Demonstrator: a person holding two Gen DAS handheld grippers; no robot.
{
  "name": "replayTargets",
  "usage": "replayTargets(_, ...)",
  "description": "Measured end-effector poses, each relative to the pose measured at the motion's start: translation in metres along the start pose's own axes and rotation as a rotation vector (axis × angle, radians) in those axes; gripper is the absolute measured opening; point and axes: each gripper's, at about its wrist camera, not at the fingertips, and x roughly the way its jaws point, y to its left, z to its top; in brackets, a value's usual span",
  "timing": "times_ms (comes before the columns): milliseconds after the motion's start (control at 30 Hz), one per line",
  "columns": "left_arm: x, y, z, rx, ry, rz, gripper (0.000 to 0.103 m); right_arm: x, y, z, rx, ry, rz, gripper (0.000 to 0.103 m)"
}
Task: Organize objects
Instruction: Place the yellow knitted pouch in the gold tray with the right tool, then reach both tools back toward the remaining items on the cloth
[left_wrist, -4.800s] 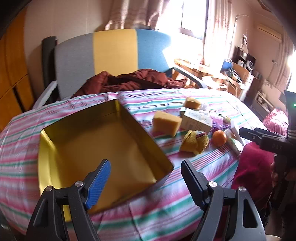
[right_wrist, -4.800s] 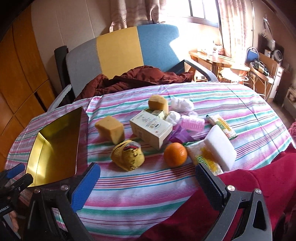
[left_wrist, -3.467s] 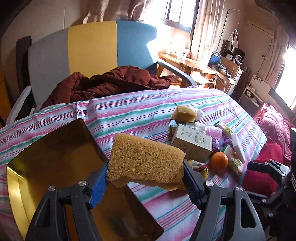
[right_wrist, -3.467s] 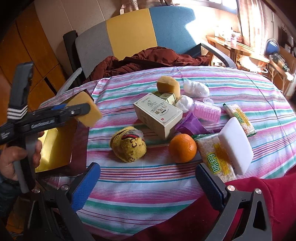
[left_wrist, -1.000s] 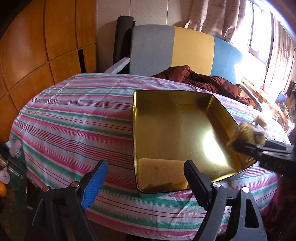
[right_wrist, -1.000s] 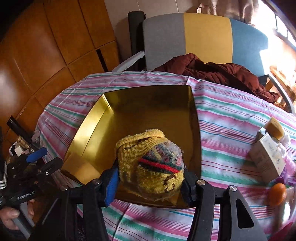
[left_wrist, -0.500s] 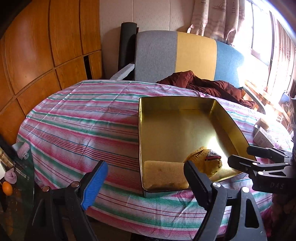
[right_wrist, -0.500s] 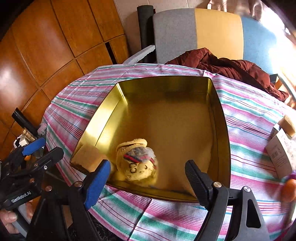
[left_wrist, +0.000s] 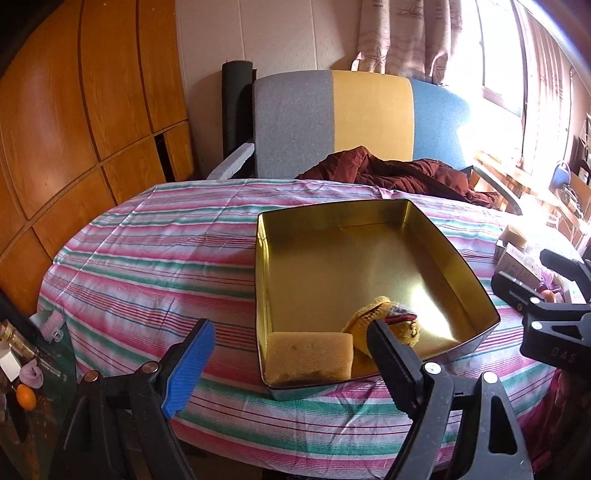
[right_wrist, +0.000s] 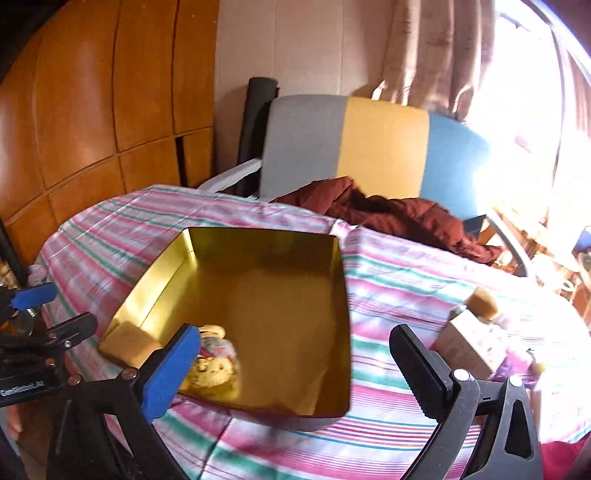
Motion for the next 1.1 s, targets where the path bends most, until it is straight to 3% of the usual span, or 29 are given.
replayTargets(200, -0.004, -0.017, 0.003, 0.038, -0.007, -0.042, 0.085, 0.011, -0.028, -0.008, 0.054, 0.092, 0.005, 0.103)
replayTargets(467, -0.001, -0.043, 0.011, 0.073, 0.001, -0.123, 0.085, 0.000, -0.087, -0.017, 0.169, 0.129, -0.018, 0.103)
replayTargets(733, 0.005, -0.082, 0.024, 0.147, 0.037, -0.258, 0.085, -0.030, -0.185, -0.018, 0.307, 0.095, -0.214, 0.103)
replayTargets(933, 0.014, -0.126, 0.040, 0.195, 0.073, -0.350, 0.085, -0.055, -0.264, -0.023, 0.490, 0.059, -0.349, 0.103)
replayTargets(1100, 0.024, -0.174, 0.057, 0.245, 0.106, -0.436, 0.085, -0.066, -0.309, -0.041, 0.625, 0.041, -0.403, 0.103)
